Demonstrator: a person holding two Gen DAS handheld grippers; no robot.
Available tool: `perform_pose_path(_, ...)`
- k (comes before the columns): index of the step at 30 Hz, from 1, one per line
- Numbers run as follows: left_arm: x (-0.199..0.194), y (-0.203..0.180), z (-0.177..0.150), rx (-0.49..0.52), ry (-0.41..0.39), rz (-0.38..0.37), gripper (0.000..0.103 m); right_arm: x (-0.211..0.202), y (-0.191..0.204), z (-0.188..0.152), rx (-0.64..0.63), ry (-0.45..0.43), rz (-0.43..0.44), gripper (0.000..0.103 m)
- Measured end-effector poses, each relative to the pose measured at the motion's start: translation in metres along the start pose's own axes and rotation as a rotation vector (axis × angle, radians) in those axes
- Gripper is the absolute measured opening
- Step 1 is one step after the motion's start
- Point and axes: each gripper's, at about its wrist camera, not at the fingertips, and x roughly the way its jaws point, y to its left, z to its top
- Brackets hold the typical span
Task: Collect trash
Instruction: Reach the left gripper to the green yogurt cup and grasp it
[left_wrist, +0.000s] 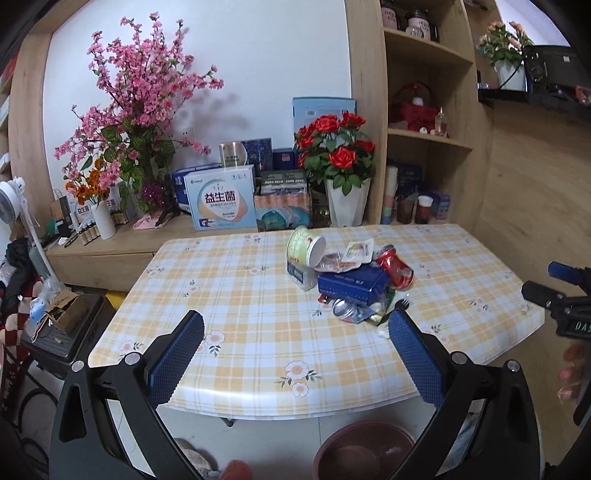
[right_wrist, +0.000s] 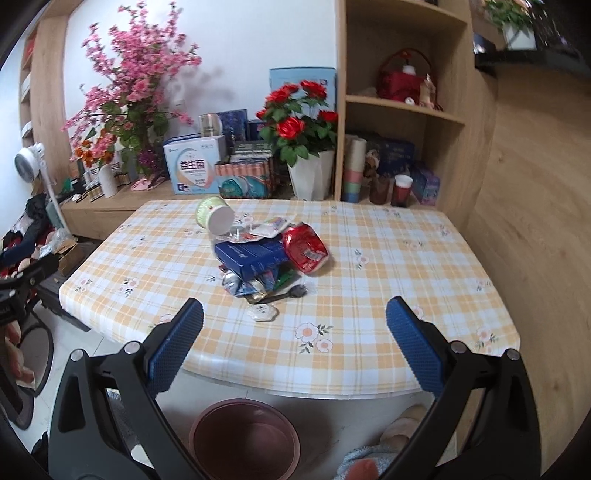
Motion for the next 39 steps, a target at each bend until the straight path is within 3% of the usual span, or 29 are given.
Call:
perform_pose_path(9,0.051,0.019,-0.016,-0.084,0.082,-0.064,0.098,0.046,-0.008,-0.008,0.013,0.067,0.016,0.098)
perform_pose_path(17,0.095,0.024,-0.015,-0.056,0.099,-0.085,0.098,0.087,-0.010,-0.011,-0.037,0.124,-0.038,0.098)
perform_pose_path(21,0.113,0.026,-0.004,-0.057,0.042,-0.122,0.098,0.112,-0.013,-0.005,-0.039,0.142,-0.017,0.098)
perform_pose_path(25,0.152,0.022,0.018,-0.004,0.089,-0.119,0.098,0.142,-0.013,0.004,-0.059,0.176,-0.021,0.098)
perform_pose_path(28,0.190,0.024,0.034,-0.020,0.160,-0.119,0.097,0.164,-0.009,0.011,-0.099,0.181,-0.029,0.097)
perform_pose_path(31,0.228,0.027,0.049,-0.077,0.220,-0.121,0.089,0.187,-0.005,0.016,-0.133,0.190,-0.030,0.098)
perform_pose_path(39,0.332,0.033,0.095,-0.420,0.367,-0.167,0.091,0.251,-0.019,0.025,-0.131,0.242,-0.016,0.097)
